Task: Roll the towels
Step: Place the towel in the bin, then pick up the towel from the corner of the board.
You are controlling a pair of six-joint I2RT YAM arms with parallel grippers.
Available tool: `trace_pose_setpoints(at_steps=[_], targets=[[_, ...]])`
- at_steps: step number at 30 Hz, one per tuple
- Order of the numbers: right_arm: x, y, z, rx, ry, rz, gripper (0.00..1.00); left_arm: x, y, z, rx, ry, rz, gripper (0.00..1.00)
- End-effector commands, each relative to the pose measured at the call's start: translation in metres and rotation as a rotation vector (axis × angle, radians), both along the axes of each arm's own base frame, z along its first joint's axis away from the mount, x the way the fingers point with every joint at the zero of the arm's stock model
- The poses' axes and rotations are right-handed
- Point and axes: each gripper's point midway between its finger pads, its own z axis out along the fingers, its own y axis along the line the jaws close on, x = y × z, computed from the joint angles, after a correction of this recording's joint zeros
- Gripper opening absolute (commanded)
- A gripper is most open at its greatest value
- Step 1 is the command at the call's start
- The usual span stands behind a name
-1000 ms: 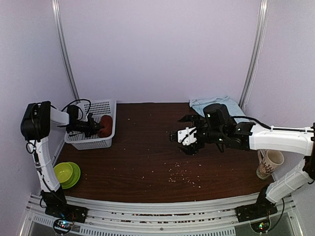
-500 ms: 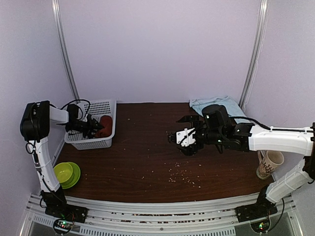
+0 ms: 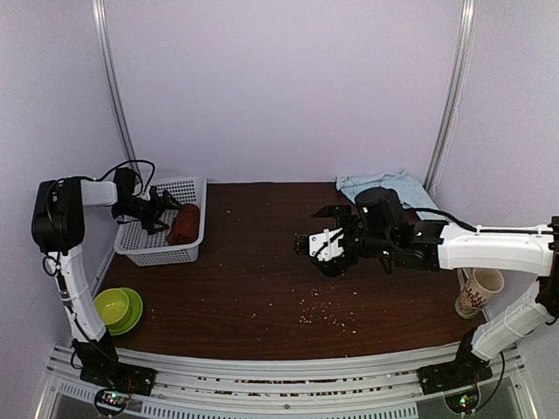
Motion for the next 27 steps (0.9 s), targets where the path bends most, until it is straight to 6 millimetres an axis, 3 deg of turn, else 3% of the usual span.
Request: trace_pose_setpoints(at_steps=[1, 5, 8, 10, 12, 15, 19, 22, 23, 27], targets=[[0.015, -0.002, 0.003, 0.015, -0.012, -0.069, 1.0, 0.002, 0.001, 0.036, 0.033, -0.064, -0.007, 0.98], [0.039, -0.008, 0.016, 0.09, 0.025, -0.152, 1.0, 0.004, 0.009, 0.071, 0.089, -0.123, 0.02, 0.98], [0.08, -0.027, 0.032, 0.182, 0.075, -0.307, 1.0, 0.008, 0.02, 0.118, 0.172, -0.218, 0.073, 0.98], [0.115, -0.044, 0.039, 0.239, 0.124, -0.437, 1.0, 0.006, 0.026, 0.153, 0.226, -0.29, 0.108, 0.98], [0.153, -0.075, 0.039, 0.278, 0.145, -0.59, 1.0, 0.004, 0.03, 0.182, 0.296, -0.355, 0.145, 0.98], [0.193, -0.113, 0.035, 0.295, 0.167, -0.741, 1.0, -0.004, 0.025, 0.213, 0.386, -0.43, 0.181, 0.98], [0.241, -0.165, 0.029, 0.36, 0.201, -0.928, 1.0, -0.008, -0.001, 0.221, 0.521, -0.474, 0.188, 0.98], [0.273, -0.204, 0.017, 0.411, 0.214, -1.073, 1.0, -0.01, -0.035, 0.22, 0.656, -0.501, 0.171, 0.98], [0.281, -0.215, 0.011, 0.414, 0.219, -1.112, 1.0, -0.012, -0.052, 0.221, 0.694, -0.517, 0.155, 0.98], [0.309, -0.26, -0.011, 0.425, 0.217, -1.274, 1.0, -0.011, -0.081, 0.226, 0.909, -0.553, 0.194, 0.98]])
